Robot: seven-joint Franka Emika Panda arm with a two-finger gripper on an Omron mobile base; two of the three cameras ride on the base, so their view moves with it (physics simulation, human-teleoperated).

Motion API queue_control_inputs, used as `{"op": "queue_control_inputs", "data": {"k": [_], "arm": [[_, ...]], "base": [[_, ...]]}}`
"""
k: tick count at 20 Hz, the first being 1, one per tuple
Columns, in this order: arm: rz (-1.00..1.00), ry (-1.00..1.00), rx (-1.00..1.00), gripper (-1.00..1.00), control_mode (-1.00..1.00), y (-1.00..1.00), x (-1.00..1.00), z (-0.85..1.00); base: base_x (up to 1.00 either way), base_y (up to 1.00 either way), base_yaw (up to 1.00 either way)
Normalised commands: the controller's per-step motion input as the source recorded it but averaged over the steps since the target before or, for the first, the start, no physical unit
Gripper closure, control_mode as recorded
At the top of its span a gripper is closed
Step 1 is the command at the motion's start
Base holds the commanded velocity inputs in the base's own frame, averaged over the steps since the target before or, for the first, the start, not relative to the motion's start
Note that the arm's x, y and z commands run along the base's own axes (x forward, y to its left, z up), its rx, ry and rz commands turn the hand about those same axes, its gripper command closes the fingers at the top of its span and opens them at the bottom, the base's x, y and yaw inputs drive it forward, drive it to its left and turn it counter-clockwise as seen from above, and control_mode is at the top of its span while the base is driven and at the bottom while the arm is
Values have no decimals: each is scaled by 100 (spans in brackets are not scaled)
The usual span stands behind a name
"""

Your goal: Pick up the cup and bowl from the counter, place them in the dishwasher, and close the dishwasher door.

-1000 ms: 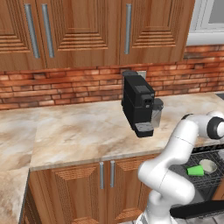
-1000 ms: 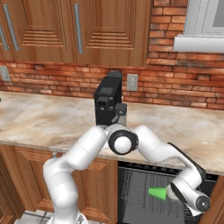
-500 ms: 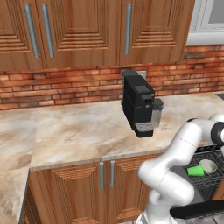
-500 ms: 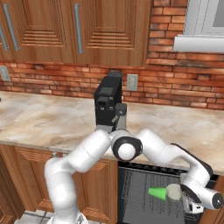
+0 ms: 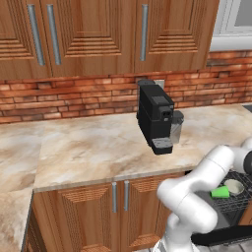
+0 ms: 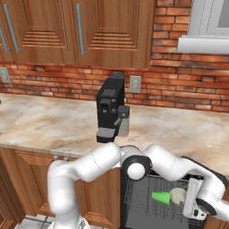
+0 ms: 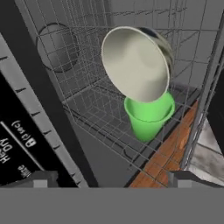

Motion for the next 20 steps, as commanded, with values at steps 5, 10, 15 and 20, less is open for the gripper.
{"op": "queue_control_inputs", "data": {"k": [5, 10, 15, 20], "arm": [[0, 2, 41, -100, -100, 0, -3, 9], [-1, 1, 46, -100, -100, 0, -13, 15], [-1, 1, 35, -100, -100, 0, -3, 4], [0, 2, 10, -100, -100, 0, -19, 0]], "base": [[0, 0, 0], [0, 0, 0], [0, 0, 0], [0, 0, 0]]}}
